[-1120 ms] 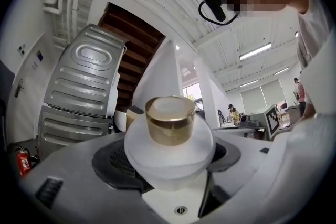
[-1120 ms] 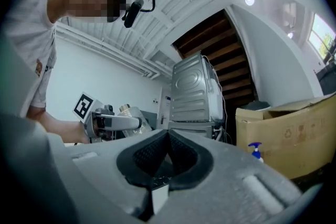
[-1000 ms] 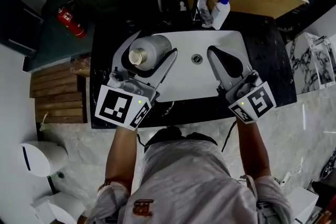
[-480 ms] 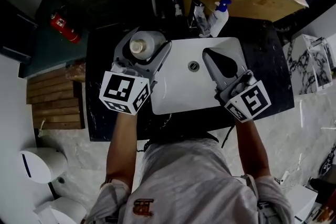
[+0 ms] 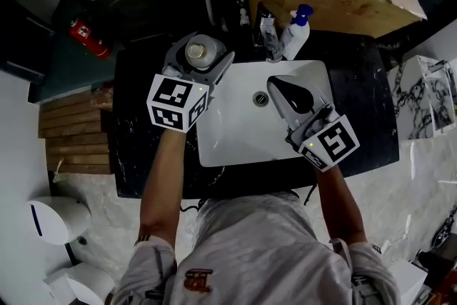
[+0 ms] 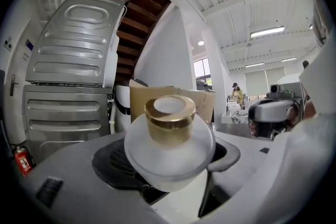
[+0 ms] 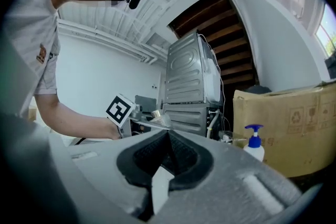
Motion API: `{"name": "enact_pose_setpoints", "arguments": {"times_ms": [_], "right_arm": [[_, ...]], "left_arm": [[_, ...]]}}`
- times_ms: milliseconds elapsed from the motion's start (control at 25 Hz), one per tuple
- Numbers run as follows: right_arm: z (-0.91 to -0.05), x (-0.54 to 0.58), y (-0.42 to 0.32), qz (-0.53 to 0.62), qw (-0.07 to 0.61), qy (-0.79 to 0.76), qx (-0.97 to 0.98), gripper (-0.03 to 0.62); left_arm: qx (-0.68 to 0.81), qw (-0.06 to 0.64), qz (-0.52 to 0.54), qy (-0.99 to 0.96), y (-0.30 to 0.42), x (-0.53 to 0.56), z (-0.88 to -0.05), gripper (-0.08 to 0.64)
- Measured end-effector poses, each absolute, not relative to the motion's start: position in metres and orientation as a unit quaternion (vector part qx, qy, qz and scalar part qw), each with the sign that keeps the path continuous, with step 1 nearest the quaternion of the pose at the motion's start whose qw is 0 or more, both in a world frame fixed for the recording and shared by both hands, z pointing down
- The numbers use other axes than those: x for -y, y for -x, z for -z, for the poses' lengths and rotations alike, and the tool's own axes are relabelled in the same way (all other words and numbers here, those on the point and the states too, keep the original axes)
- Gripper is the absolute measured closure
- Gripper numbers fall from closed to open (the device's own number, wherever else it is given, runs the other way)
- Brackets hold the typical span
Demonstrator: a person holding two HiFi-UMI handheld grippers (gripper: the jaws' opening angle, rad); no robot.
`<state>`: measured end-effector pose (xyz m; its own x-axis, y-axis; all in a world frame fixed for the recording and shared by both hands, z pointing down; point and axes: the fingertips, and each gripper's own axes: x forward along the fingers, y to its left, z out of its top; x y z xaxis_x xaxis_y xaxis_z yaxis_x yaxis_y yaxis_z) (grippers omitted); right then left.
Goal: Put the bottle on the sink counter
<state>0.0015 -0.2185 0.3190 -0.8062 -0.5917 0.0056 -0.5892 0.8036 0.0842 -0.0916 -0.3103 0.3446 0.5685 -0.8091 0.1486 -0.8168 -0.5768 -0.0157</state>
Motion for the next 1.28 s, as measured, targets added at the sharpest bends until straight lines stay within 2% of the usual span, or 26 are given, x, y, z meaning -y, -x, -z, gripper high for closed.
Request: {"name": "enact_pose_setpoints", "arguments": {"times_ms": [680,1280], "right_arm": [[-0.354,0.241,-0.018,0.005,0.027,-0.304,0.952,0.592],[-0.368,0.247,-0.029,-0.018,0.022,-0.315,0.949,0.592]], "left_arm": [[0.449,0.118,-0.18,-0.867,0.079,0.392,-0.45,0.23],[0.437,0.149,-0.236,-0.855,0.076,0.409,-0.491,0.23]]}}
